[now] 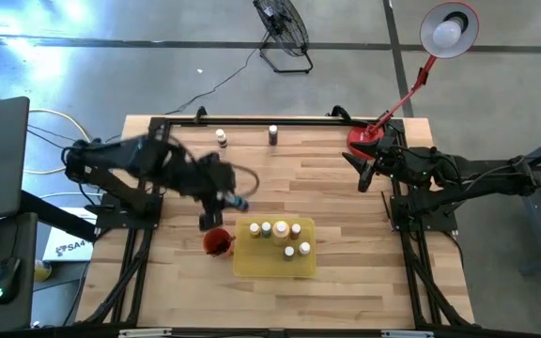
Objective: Pick & Place Paint Supplies
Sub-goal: Put the blue paint bottle into the yellow bin, then put the white paint bottle into the yellow bin
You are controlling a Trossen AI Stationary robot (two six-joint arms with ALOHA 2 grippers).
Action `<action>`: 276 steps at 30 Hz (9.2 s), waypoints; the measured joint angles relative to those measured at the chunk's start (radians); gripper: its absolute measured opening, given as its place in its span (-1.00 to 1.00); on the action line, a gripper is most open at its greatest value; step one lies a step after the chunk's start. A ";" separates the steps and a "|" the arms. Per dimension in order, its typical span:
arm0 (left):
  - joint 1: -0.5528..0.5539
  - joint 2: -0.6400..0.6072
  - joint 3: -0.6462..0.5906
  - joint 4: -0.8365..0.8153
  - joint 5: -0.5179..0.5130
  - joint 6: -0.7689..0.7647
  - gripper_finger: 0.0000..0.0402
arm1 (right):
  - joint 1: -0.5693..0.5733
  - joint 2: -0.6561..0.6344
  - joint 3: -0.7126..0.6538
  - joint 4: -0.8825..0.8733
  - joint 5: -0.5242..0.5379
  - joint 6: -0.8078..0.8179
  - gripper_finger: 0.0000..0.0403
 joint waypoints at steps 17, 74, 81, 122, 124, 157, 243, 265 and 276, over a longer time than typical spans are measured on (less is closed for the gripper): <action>-0.139 0.334 0.000 0.199 0.040 -0.309 -0.28 | 0.000 0.000 0.001 -0.112 0.000 0.026 -0.14; -0.138 0.583 -0.070 0.274 0.012 -0.494 -0.28 | 0.000 0.000 0.000 -0.170 0.000 0.029 -0.14; -0.138 0.583 -0.086 0.270 0.031 -0.497 -0.28 | 0.000 0.000 0.000 -0.180 0.000 0.029 -0.14; -0.072 0.582 -0.076 0.324 0.161 -0.405 0.14 | 0.000 0.000 0.000 -0.188 -0.001 0.030 -0.14; -0.072 0.582 -0.076 0.325 0.160 -0.394 0.14 | 0.000 0.000 0.000 -0.188 -0.001 0.030 -0.14; -0.034 0.582 -0.076 0.372 0.203 -0.361 0.14 | 0.000 0.000 0.000 -0.215 0.000 0.028 -0.14; -0.014 0.582 -0.076 0.455 0.279 -0.335 0.13 | 0.000 0.000 0.000 -0.216 0.000 0.026 -0.14; 0.045 0.577 -0.076 0.455 0.471 -0.463 0.13 | 0.000 0.000 0.000 -0.216 0.000 0.026 -0.14; 0.046 0.548 0.007 0.382 0.419 -0.412 0.13 | 0.000 0.000 0.000 -0.216 0.000 0.026 -0.14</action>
